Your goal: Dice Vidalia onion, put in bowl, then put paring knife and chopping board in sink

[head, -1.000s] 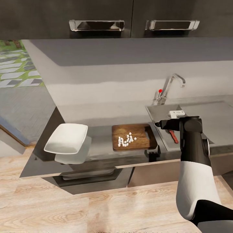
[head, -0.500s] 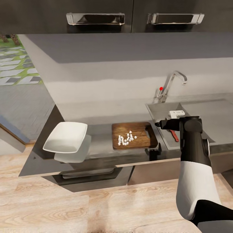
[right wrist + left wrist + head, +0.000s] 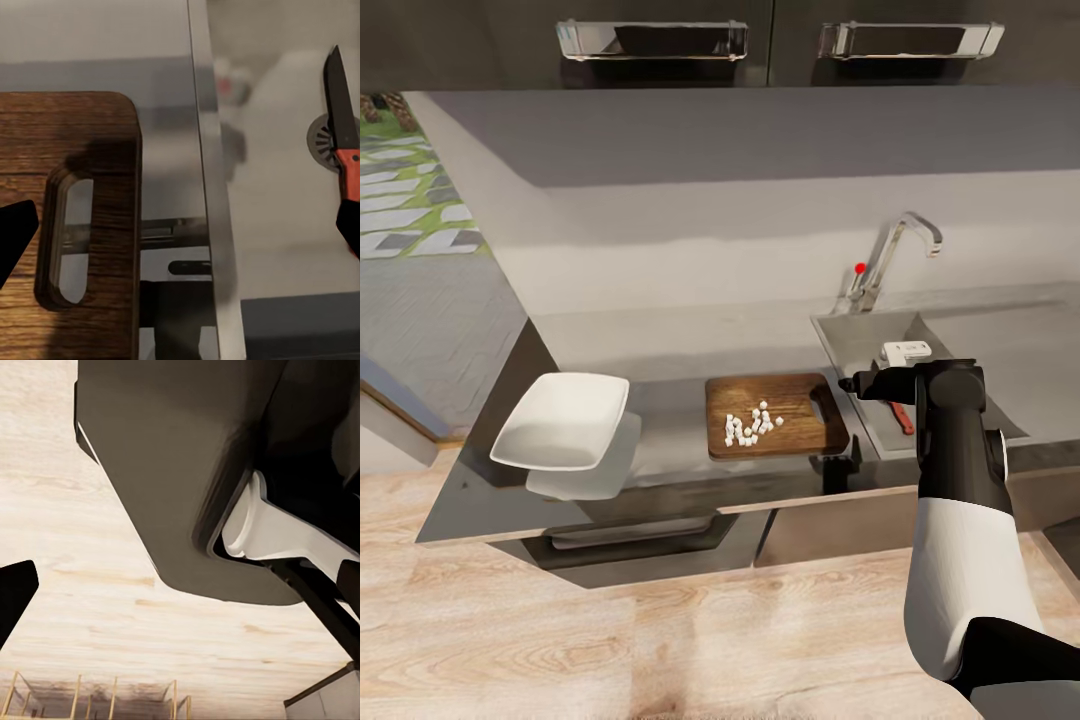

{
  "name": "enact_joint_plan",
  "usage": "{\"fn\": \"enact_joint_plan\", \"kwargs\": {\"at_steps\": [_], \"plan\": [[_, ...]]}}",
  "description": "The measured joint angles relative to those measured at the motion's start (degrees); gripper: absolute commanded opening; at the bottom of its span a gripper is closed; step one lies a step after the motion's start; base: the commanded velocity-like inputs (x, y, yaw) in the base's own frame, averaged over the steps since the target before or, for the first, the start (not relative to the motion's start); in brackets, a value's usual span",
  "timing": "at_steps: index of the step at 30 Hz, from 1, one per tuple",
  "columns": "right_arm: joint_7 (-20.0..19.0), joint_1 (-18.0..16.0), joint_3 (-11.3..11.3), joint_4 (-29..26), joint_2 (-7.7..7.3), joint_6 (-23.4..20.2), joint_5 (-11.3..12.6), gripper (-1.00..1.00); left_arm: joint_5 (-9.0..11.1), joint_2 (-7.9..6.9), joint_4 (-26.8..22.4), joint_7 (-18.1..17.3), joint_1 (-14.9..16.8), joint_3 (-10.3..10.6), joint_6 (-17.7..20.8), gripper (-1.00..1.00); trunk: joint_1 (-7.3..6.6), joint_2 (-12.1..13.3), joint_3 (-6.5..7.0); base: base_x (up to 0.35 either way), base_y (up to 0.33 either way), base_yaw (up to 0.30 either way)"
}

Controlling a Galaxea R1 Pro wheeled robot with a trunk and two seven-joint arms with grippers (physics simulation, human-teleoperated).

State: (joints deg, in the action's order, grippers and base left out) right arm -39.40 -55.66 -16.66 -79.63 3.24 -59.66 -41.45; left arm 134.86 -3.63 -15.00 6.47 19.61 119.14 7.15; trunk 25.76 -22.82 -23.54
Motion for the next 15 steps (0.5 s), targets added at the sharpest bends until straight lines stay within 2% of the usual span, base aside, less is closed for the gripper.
{"fn": "enact_joint_plan", "kwargs": {"at_steps": [15], "plan": [[0.0, 0.0, 0.0, 0.0, -0.01, 0.0, 0.0, 1.0, 0.0, -0.01, 0.0, 0.0, 0.0, 0.0, -0.1, 1.0, 0.0, 0.0, -0.84, 0.0, 0.0, 0.0]]}}
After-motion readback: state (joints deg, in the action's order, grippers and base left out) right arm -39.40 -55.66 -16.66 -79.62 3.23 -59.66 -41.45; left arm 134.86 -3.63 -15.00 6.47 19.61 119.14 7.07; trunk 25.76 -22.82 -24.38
